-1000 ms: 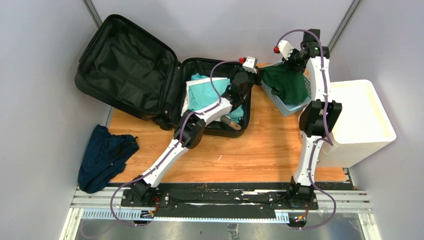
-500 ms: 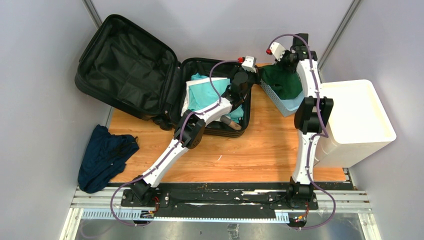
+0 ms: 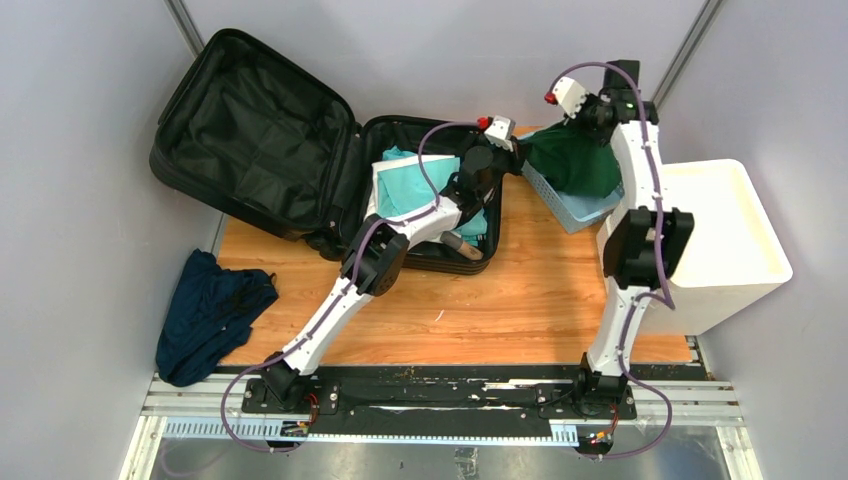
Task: Open, take out, and arrange the luggage
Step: Place the clothes in the bin.
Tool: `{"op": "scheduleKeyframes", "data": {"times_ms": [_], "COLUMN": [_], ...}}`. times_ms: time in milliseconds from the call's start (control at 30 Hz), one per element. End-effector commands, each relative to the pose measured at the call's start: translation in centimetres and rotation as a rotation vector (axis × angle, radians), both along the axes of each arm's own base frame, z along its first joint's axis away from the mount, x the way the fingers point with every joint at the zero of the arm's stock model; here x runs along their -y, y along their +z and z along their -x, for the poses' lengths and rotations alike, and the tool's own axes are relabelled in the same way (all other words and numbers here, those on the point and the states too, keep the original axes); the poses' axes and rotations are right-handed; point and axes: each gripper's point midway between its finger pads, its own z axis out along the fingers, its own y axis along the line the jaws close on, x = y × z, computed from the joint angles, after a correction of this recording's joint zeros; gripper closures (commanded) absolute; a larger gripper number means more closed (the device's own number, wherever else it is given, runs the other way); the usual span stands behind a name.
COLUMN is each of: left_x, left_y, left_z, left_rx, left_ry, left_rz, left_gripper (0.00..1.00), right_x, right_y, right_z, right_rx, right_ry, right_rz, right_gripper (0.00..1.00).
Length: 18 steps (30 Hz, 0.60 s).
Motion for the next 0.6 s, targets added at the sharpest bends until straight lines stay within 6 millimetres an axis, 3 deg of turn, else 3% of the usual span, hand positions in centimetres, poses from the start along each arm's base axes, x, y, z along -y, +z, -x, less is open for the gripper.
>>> {"op": "scheduleKeyframes", "data": {"times_ms": [0,100,167,433,567], "left_x": [-1.7,-2.0,-2.2,-1.0,-0.8], "left_y": [13.3,14.3,14.0,10.9,9.7], "left_z": [2.9,3.7,3.9,3.3,3.1], "left_rx": [0.218,0.223,0.219,0.191,0.17], "left_ry": [-0.033,-0.05,-0.048,-0.079,-0.095], "left_rz": [0.152,0.155,0.142,0.087,0.078], "left_gripper": [0.98,0.98,0.98,0.97,0.97], "right_x": [2.7,1.9,1.5,2.4,2.2], "right_y": [8.0,8.5,7.6,2.9,2.3], "right_z": [3.3,5.3,6.1,5.8,6.7], "right_rx": [0.15,0.134,0.096,-0.009,-0.035], "right_ry": [-0.056,-0.039,-0.034,-0.104,-0.099], "right_rz": [0.049,0.017,-0.008,-0.024,-0.026], "right_gripper": [1.0,1.0,1.0,1.0,1.0]}}
